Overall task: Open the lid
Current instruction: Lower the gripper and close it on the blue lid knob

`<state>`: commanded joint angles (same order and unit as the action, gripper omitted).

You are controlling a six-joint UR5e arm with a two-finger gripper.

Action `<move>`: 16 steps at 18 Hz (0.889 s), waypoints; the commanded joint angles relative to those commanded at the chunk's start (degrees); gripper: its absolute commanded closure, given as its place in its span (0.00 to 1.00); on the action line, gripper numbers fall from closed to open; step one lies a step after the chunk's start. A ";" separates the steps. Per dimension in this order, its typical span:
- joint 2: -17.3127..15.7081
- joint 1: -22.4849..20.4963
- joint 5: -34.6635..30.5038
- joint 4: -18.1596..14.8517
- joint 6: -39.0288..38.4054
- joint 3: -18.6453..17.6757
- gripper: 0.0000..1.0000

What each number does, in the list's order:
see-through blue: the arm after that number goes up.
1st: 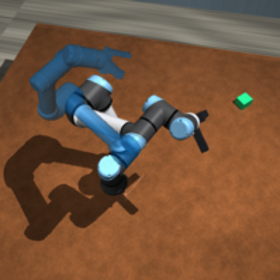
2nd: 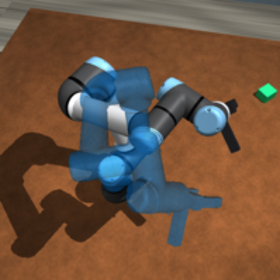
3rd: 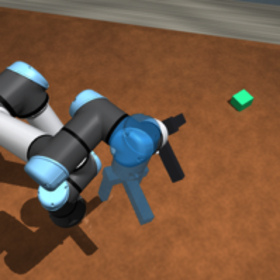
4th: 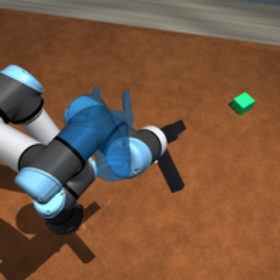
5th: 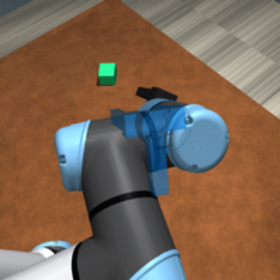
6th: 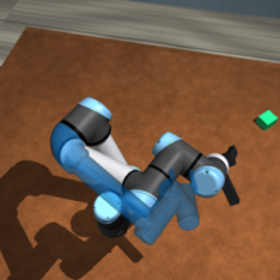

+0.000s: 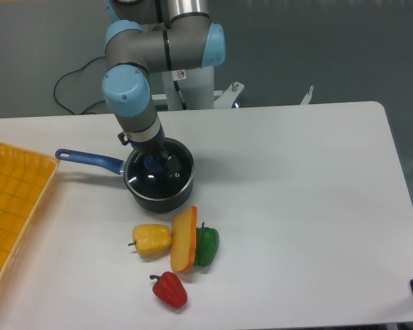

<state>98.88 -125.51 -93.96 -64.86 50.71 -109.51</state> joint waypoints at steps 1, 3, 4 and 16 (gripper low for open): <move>0.09 0.00 0.00 0.00 0.09 0.00 0.00; 0.09 0.00 -0.09 0.00 0.00 -0.26 0.00; 0.09 0.00 -0.09 0.00 0.00 -0.26 0.00; 0.44 0.00 0.00 0.00 -0.26 0.18 0.13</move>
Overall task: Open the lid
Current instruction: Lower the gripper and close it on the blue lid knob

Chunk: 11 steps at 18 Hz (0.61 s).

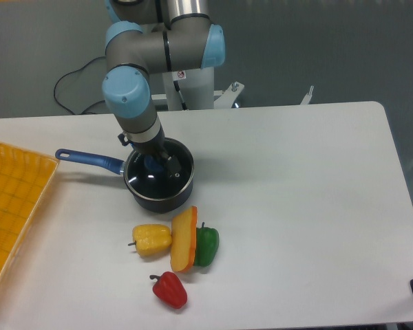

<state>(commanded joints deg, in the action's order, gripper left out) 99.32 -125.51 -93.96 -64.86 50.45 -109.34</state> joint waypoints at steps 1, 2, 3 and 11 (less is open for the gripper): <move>0.09 0.00 0.00 0.00 0.00 0.00 0.16; 0.09 0.00 -0.09 -0.09 0.09 0.00 0.16; 0.09 0.00 -0.09 -0.09 0.17 0.00 0.16; 0.17 0.00 -0.26 -0.18 0.35 0.61 0.29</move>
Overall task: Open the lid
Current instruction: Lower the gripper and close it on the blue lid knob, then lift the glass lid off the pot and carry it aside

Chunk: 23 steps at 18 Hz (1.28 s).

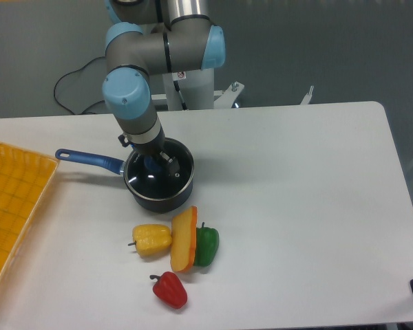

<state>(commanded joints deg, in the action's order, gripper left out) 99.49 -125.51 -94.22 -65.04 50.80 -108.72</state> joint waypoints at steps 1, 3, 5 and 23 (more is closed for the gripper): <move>0.17 0.09 0.00 -0.09 0.00 0.26 0.30; 0.35 0.00 0.09 -0.44 0.00 0.62 0.40; 0.35 0.00 0.00 -0.61 -0.09 0.70 0.49; 0.18 -0.70 0.35 -6.50 0.53 5.18 0.58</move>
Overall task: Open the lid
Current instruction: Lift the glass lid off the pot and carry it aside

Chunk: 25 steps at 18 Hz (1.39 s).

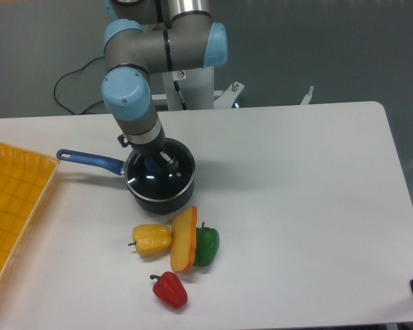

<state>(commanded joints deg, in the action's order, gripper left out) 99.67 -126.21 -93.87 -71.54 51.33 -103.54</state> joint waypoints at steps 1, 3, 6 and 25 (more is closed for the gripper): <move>0.00 -0.09 -0.09 0.00 0.09 0.53 0.58; 0.00 -1.14 0.00 -0.70 2.53 2.37 0.58; 0.00 -4.30 0.09 -5.17 8.86 5.97 0.58; 7.99 -22.59 0.09 0.52 35.41 9.58 0.58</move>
<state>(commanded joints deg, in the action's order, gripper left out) 107.66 -148.80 -93.78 -71.02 86.74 -93.96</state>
